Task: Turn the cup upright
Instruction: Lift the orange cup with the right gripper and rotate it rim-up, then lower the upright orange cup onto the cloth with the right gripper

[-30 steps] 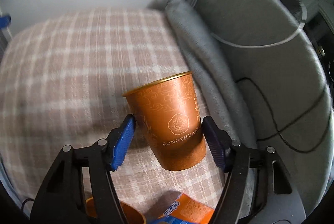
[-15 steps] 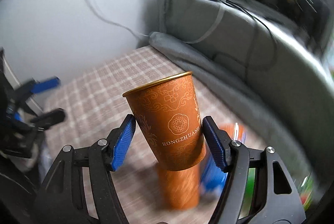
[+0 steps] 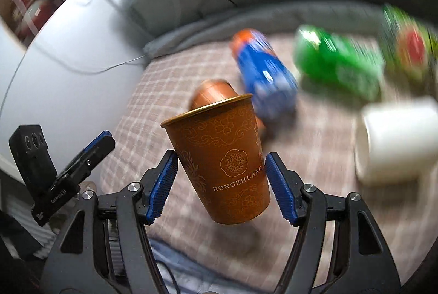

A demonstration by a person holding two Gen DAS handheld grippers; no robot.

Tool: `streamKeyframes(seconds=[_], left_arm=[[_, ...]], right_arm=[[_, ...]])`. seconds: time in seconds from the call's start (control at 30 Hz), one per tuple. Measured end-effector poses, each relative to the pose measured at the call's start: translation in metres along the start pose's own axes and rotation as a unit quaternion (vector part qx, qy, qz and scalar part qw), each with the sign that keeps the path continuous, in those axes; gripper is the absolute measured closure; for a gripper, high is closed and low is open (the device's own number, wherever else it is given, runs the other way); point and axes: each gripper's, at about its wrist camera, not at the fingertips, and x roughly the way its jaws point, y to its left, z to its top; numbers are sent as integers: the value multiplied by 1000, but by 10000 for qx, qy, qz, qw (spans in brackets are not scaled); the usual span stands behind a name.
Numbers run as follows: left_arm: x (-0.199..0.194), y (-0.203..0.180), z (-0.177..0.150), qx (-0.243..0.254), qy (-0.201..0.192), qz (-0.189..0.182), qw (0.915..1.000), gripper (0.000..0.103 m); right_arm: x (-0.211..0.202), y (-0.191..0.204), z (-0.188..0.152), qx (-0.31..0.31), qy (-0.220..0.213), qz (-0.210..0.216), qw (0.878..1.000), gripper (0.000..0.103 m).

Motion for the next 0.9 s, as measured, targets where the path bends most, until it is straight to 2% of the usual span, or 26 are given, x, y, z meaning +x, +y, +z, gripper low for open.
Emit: streamKeyframes(seconds=[0.13, 0.4, 0.5, 0.63, 0.77, 0.9], left_arm=[[7, -11, -1, 47, 202, -217, 9996, 17], [23, -40, -5, 192, 653, -721, 9951, 17], [29, -47, -6, 190, 791, -841, 9931, 17], [37, -55, -8, 174, 996, -997, 9899, 17], [47, -63, -10, 131, 1201, -1126, 9863, 17], [62, -75, -14, 16, 1502, -1355, 9793, 17]], right_arm=[[9, -26, -20, 703, 261, 152, 9971, 33], [8, -49, -34, 1074, 357, 108, 9935, 31], [10, -51, -31, 1082, 325, 82, 9936, 20], [2, -51, -29, 893, 151, -63, 9959, 19], [-23, -45, -34, 471, -305, -417, 9976, 19], [-51, -42, -45, 115, -800, -881, 9928, 19]])
